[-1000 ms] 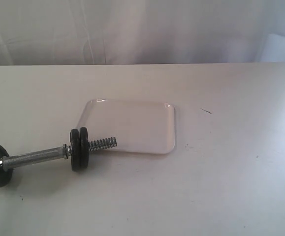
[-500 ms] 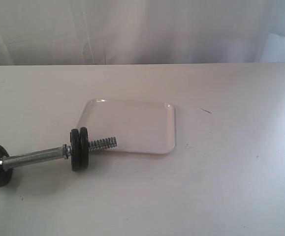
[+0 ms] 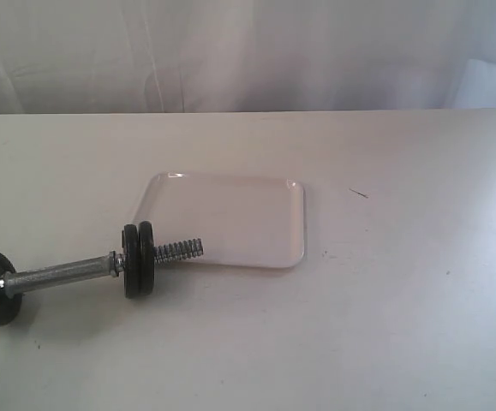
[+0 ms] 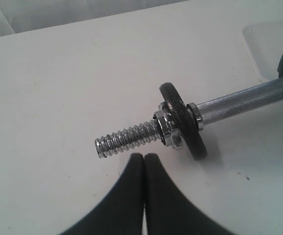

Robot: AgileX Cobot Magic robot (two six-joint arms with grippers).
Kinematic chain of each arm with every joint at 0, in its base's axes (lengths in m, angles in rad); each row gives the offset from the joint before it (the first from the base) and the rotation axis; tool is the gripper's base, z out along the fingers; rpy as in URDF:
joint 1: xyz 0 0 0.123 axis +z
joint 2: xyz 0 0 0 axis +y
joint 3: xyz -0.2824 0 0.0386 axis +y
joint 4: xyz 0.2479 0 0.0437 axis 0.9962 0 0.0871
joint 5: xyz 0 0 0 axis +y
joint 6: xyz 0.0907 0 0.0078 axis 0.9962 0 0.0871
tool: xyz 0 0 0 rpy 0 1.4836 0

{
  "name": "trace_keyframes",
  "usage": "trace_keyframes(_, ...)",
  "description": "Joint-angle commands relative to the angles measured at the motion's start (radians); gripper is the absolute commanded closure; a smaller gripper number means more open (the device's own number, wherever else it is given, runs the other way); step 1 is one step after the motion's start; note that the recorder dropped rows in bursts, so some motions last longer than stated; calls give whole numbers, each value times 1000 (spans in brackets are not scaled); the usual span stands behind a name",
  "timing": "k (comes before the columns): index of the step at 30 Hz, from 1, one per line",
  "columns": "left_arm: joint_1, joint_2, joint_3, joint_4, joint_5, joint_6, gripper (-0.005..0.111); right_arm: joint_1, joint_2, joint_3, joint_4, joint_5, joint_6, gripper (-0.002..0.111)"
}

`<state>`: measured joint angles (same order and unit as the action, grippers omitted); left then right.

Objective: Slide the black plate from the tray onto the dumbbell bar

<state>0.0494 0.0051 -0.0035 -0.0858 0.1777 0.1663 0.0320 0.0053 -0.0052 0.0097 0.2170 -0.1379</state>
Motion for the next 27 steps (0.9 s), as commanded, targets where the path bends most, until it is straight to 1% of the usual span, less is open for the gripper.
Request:
trace_keyframes(1, -3, -5, 3, -15, 10, -16, 107, -4, -5, 5, 1, 2, 12, 108)
trace_keyframes(18, -3, -5, 3, -9, 32, -22, 107, -4, -5, 5, 1, 2, 12, 108)
trace_keyframes(21, -3, -5, 3, 72, 34, -117, 107, -4, -5, 5, 1, 5, 12, 108)
trace_keyframes(27, -3, -5, 3, 80, 33, -114, 107, -4, -5, 5, -3, 5, 12, 108)
